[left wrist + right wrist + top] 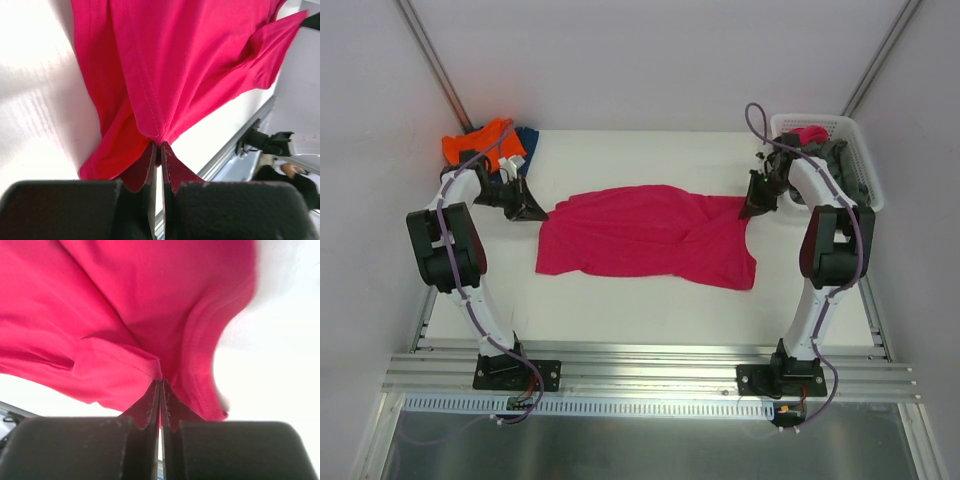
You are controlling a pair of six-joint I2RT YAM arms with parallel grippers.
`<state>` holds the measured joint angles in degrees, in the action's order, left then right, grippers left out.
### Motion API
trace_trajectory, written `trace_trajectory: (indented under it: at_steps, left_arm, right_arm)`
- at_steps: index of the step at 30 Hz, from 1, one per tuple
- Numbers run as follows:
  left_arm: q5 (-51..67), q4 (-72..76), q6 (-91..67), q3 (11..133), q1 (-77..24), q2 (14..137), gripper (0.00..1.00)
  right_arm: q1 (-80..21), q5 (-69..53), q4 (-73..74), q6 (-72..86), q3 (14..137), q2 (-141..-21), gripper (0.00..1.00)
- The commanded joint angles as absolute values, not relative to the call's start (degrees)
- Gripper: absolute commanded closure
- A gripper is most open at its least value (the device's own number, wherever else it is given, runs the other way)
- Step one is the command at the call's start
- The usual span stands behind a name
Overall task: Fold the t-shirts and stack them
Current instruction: Flatten the tshirt out
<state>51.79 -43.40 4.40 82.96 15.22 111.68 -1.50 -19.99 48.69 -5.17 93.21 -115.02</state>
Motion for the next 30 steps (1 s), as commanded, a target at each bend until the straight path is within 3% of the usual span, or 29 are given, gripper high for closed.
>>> trace_trajectory:
  at_steps: [1, 12, 17, 30]
  left_arm:
    - [48.6, -48.0, 8.7, 87.3, 15.3, 106.6, 1.0]
    - [46.6, -51.9, 9.2, 99.1, 7.6, 100.6, 1.0]
    - [48.3, -52.6, 8.6, 107.1, 7.6, 96.7, 0.96]
    - [49.0, -53.0, 6.2, 125.1, 9.9, 85.1, 1.0]
  right_arm:
    - [0.8, -20.7, 47.9, -5.4, 100.6, -108.2, 1.0]
    - [2.7, -23.4, 45.9, -6.5, 109.5, -100.0, 1.0]
    - [3.4, -23.6, 45.4, -6.9, 109.4, -94.1, 0.99]
    - [4.7, -21.9, 44.6, -12.8, 111.8, -70.9, 0.99]
